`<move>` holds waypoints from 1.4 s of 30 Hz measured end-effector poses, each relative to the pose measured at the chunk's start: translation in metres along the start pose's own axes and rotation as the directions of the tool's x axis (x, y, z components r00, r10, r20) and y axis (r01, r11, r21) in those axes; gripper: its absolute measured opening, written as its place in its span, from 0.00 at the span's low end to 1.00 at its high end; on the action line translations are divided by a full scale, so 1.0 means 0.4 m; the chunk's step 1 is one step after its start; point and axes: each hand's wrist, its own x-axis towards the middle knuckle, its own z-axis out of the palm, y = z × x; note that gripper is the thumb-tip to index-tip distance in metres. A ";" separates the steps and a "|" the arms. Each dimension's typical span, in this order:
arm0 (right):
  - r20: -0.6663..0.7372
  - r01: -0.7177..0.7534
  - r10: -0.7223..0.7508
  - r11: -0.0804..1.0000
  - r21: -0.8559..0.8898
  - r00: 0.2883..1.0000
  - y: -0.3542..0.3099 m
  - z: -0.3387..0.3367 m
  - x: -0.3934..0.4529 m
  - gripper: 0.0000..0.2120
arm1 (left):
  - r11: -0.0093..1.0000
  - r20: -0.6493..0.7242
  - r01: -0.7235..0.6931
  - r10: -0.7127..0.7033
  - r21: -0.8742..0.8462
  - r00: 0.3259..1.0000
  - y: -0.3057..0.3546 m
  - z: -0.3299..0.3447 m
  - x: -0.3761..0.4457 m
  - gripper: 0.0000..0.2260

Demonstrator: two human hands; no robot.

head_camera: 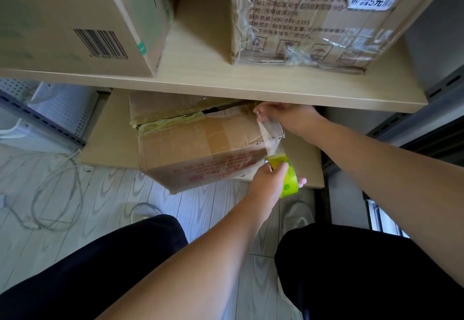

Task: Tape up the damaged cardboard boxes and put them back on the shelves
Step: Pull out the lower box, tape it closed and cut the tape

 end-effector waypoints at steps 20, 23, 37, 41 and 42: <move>-0.171 -0.154 0.040 0.661 -0.734 0.985 0.044 -0.007 0.032 0.32 | 0.998 0.010 -0.028 0.027 0.061 1.000 -0.062 -0.046 0.071 0.03; -0.154 -0.056 -0.164 0.488 -0.871 0.974 0.033 -0.014 0.002 0.30 | 0.996 0.015 0.005 -0.006 0.090 1.000 -0.053 -0.052 0.077 0.03; 0.515 0.538 -0.198 0.088 -0.838 0.834 0.111 -0.004 -0.009 0.37 | 1.000 0.089 -0.009 0.010 -0.008 0.996 -0.045 -0.052 0.101 0.04; 0.515 0.532 -0.219 0.025 -0.846 0.829 0.123 -0.002 -0.006 0.40 | 0.995 0.092 -0.049 0.041 0.087 0.995 -0.052 -0.064 0.108 0.10; 0.500 0.515 -0.232 0.005 -0.857 0.835 0.126 0.000 -0.003 0.39 | 0.980 0.079 -0.066 0.051 0.187 0.996 -0.054 -0.065 0.111 0.14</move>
